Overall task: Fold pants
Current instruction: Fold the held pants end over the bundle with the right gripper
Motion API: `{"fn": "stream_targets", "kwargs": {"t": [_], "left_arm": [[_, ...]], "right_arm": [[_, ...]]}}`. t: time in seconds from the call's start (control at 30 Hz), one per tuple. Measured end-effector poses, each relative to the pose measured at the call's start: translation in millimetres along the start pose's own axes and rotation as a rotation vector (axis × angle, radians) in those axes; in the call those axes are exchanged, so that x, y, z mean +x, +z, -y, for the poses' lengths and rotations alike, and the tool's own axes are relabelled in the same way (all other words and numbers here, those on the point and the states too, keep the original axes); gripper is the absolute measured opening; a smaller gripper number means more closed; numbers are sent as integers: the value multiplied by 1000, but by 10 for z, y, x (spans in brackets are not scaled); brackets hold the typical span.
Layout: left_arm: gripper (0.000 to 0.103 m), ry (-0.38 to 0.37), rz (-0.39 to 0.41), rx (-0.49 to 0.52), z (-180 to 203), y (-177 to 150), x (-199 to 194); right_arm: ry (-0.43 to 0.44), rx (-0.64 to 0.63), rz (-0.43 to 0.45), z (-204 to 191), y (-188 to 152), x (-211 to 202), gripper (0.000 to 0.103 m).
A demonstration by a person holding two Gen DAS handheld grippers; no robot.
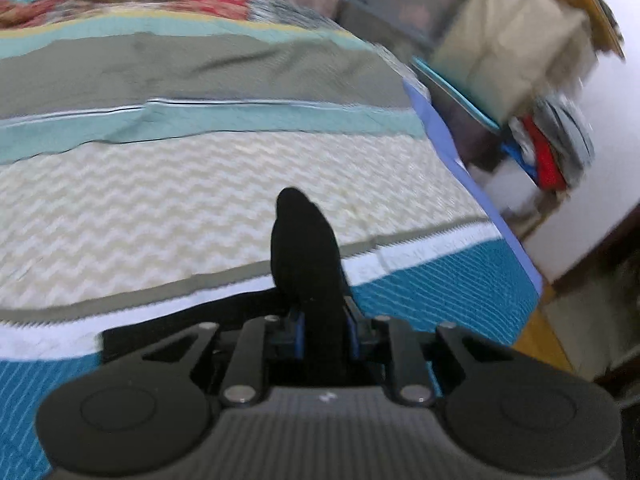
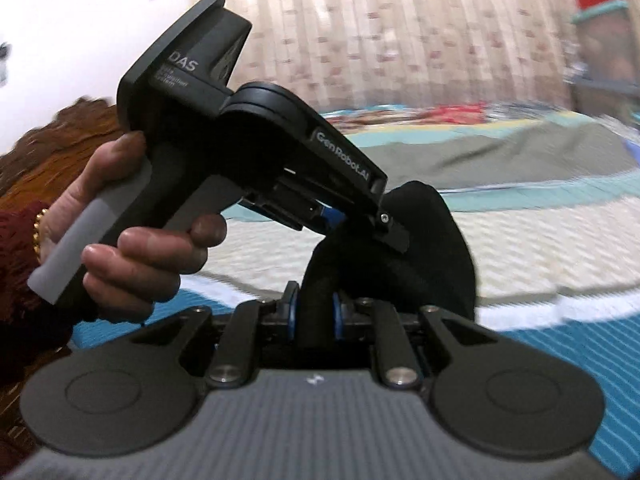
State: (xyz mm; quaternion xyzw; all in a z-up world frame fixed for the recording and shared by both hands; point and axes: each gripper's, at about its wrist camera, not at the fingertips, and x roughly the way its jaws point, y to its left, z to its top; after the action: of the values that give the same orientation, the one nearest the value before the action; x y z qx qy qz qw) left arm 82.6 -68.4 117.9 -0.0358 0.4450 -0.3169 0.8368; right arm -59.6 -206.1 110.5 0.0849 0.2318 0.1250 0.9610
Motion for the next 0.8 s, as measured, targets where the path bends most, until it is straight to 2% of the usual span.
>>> {"fn": "stream_targets", "kwargs": {"t": [0.23,0.5,0.57,0.6,0.63,0.7,0.8], "left_arm": [[19,45,21,-190,-846,-336,-134],[26,93,-1,-318,-1442,-649,136],[30,106,-1,-327,-1496,-721,185],[37,113,3,-325,-1488,-752,188],[44,121,9,-323,-1483,-770,193],[51,134,18,-308,-1454,-791,189],[52,162,27,-283,-1376,-820,176]], "right_arm": [[118,-98,-121,-338,-21,498,19],[190,-37,-287,-362,-222,1043,19],[204,-33,-322,-427,-304,1055,20],[213,-34,-327,-430,-324,1032,21],[227,-32,-325,-431,-305,1013,24],[272,3,-318,-366,-238,890,32],[303,89,-249,-188,-136,575,39]]}}
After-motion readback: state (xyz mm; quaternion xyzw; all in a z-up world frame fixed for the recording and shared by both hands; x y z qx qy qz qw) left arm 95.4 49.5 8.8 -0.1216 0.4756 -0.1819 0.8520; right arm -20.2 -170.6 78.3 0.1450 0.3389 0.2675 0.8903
